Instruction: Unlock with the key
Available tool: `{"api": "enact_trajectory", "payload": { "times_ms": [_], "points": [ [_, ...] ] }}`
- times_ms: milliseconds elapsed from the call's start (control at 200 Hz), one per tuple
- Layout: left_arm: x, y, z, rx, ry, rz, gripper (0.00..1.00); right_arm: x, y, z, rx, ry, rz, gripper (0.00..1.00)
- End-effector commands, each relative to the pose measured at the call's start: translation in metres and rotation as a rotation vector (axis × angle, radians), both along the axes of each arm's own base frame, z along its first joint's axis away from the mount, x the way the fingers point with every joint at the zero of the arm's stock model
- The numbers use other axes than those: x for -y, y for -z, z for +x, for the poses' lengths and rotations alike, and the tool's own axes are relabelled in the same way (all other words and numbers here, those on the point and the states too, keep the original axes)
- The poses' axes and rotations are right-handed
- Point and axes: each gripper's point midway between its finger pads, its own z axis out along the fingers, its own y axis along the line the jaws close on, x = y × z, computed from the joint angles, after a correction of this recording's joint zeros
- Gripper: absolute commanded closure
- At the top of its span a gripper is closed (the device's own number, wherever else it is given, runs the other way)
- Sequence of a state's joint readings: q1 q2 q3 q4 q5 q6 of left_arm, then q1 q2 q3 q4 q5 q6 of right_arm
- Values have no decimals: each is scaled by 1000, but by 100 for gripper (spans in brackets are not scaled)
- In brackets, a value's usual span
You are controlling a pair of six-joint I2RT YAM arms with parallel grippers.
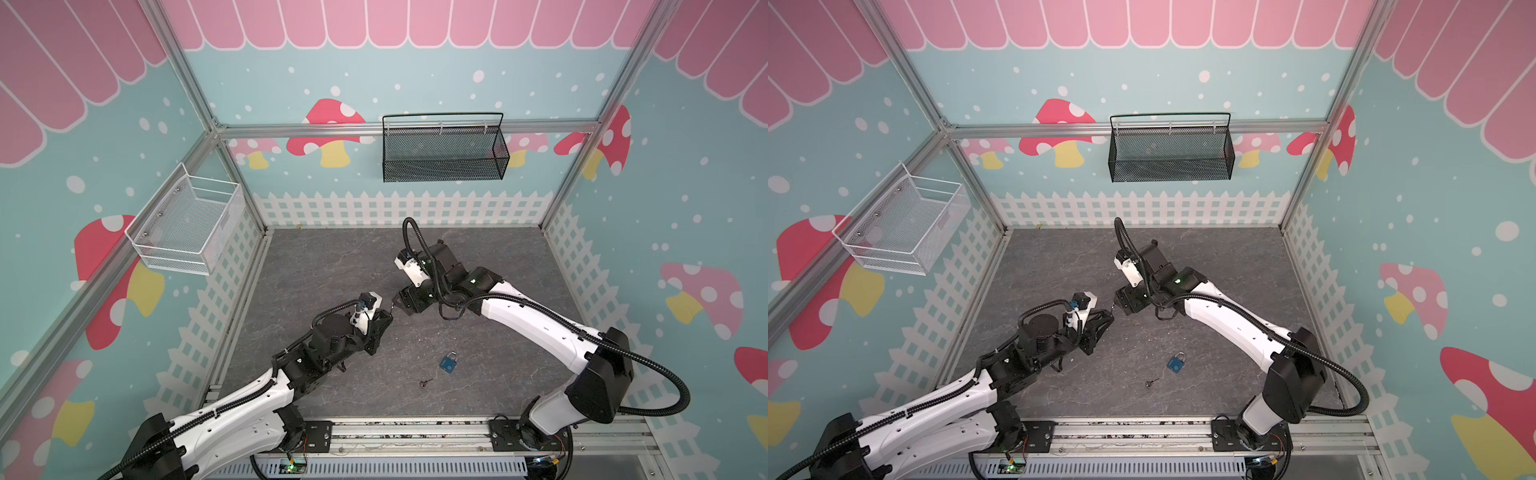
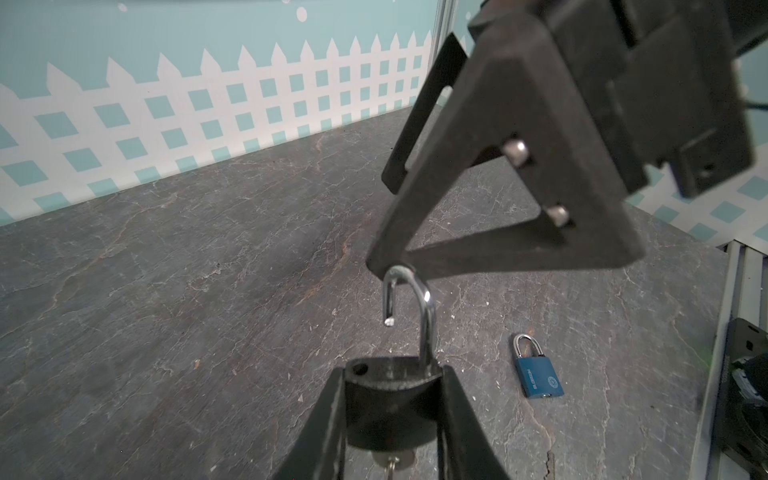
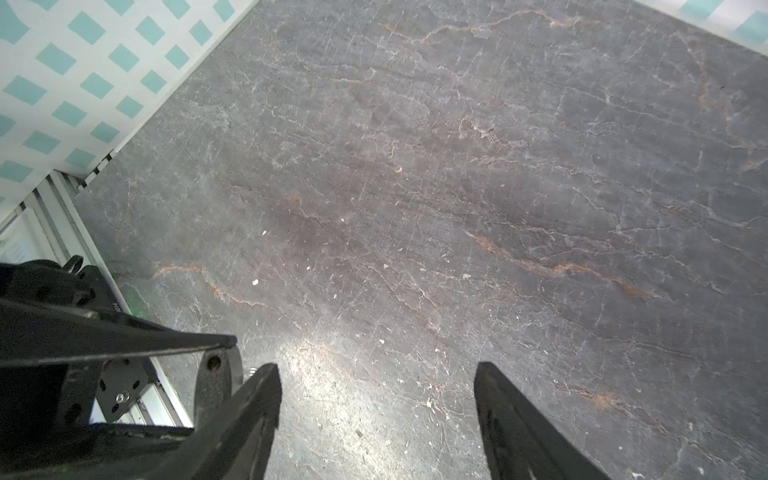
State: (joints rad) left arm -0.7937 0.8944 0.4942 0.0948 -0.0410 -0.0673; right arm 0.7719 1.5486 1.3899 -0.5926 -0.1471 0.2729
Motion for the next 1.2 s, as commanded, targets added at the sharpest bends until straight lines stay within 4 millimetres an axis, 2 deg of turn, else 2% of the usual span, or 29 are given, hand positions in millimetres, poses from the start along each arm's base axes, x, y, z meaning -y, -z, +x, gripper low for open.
{"api": "enact_trajectory", "payload": {
  "times_ms": [0, 120, 220, 305, 430, 675, 840, 1195],
  "points": [
    [1, -15, 1, 53, 6, -8, 100, 5, -7, -10, 8, -44, 5, 24],
    [2, -16, 1, 54, 12, -4, 100, 6, -17, -11, 30, -46, 16, 24],
    [7, -14, -1, 41, 44, 6, 100, 13, -33, -4, 87, -8, 8, 24],
    [9, -14, -1, 39, 49, 8, 100, 7, -44, -5, 93, -32, 41, 24],
    [11, -17, 1, 46, 50, -3, 100, -4, -35, -6, 48, -65, 51, 24],
    [10, -19, 1, 48, 47, 0, 100, -10, -17, -2, 14, -86, 10, 24],
    [6, -19, 1, 57, 32, 1, 100, -2, -12, 0, 10, -66, -30, 24],
    [0, -18, 5, 67, -13, -5, 100, 5, -8, -22, -43, -127, -6, 24]
  ]
}}
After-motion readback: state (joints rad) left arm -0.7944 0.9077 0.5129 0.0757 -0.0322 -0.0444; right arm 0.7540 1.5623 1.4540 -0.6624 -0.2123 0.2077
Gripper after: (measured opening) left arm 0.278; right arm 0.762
